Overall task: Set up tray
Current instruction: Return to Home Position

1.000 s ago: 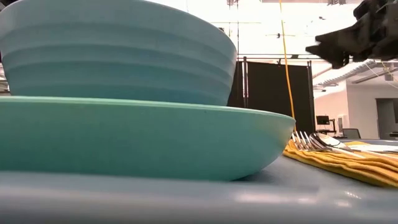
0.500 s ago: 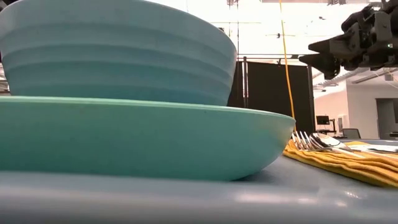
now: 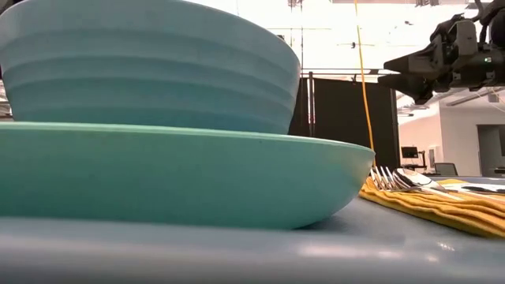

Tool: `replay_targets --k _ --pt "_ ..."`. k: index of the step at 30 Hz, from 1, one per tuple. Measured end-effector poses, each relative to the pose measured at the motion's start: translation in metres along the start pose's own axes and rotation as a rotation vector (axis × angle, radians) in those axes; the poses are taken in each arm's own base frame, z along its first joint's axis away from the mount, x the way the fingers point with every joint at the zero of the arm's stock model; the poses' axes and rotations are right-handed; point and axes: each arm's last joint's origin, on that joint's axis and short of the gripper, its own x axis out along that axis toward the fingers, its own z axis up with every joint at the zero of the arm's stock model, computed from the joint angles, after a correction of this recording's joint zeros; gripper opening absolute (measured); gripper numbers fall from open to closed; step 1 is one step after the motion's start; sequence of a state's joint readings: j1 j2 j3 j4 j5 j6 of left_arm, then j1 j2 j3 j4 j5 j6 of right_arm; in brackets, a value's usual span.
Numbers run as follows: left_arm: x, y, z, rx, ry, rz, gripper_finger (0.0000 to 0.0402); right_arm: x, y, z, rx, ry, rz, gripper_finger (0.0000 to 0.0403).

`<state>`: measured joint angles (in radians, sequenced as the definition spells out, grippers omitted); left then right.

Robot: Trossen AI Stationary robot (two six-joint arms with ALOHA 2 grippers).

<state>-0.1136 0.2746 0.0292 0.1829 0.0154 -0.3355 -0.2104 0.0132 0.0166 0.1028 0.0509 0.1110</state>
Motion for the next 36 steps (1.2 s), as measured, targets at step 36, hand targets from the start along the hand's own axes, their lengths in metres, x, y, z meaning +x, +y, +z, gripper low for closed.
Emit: replay_targets --k 36 --pt "0.0000 0.0000 0.0000 -0.002 0.000 0.000 0.0097 0.0000 0.0000 -0.0005 0.060 0.004 0.000 0.0247"
